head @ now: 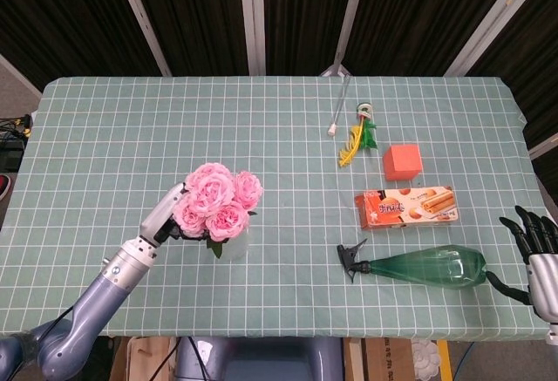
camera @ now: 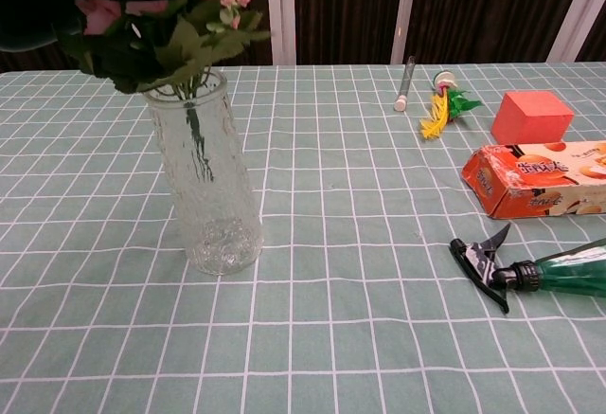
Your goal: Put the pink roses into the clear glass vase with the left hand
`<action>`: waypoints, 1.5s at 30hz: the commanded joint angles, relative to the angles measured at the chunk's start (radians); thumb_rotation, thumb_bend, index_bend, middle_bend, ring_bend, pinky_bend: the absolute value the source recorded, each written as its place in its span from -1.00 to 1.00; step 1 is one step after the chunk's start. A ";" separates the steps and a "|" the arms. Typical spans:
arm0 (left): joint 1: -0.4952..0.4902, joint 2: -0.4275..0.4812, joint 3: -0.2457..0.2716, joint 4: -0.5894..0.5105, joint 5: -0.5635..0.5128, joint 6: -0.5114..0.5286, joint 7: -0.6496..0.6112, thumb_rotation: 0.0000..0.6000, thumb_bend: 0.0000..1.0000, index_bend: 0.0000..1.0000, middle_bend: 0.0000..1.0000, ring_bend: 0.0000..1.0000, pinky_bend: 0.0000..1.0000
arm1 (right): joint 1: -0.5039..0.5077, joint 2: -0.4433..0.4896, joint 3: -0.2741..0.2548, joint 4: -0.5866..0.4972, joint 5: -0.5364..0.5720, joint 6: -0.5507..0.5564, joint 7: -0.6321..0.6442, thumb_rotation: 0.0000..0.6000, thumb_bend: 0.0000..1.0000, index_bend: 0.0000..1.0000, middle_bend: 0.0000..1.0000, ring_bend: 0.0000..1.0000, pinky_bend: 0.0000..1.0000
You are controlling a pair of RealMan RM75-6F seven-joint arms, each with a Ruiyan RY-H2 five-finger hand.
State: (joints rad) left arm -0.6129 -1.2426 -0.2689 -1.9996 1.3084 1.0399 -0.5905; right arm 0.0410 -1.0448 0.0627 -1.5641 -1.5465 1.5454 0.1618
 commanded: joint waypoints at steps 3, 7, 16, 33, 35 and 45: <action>-0.019 0.057 0.016 0.010 0.039 -0.076 -0.058 1.00 -0.35 -0.72 -0.74 -0.94 -0.76 | -0.001 0.001 0.000 0.001 -0.002 0.004 0.004 1.00 -0.58 -0.66 -0.91 -0.95 -1.00; -0.024 0.100 0.026 0.011 0.090 -0.105 -0.107 1.00 -0.43 -0.79 -0.83 -1.00 -0.85 | -0.002 0.000 0.000 0.001 -0.006 0.009 0.005 1.00 -0.58 -0.66 -0.91 -0.95 -1.00; -0.016 0.223 0.052 -0.015 0.188 -0.111 -0.130 1.00 -0.59 -0.86 -0.91 -1.00 -0.99 | -0.003 0.000 -0.002 -0.002 -0.010 0.010 -0.002 1.00 -0.58 -0.66 -0.91 -0.95 -1.00; 0.401 0.205 0.158 0.092 0.294 0.562 1.007 1.00 -0.55 -0.86 -0.88 -1.00 -1.00 | -0.006 -0.002 -0.003 -0.008 -0.013 0.015 -0.011 1.00 -0.58 -0.66 -0.91 -0.95 -1.00; 0.445 0.152 0.188 0.174 0.291 0.604 0.992 1.00 -0.55 -0.86 -0.88 -1.00 -1.00 | -0.003 -0.004 -0.005 -0.009 -0.019 0.012 -0.012 1.00 -0.58 -0.66 -0.91 -0.95 -1.00; 0.503 0.064 0.246 0.390 0.268 0.596 0.757 1.00 -0.55 -0.85 -0.87 -1.00 -1.00 | 0.006 -0.009 -0.009 -0.007 -0.022 -0.005 -0.040 1.00 -0.58 -0.66 -0.91 -0.95 -1.00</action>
State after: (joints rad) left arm -0.1916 -1.0957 -0.0840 -1.7555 1.5746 1.5873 0.3541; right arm 0.0468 -1.0534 0.0538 -1.5713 -1.5693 1.5413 0.1232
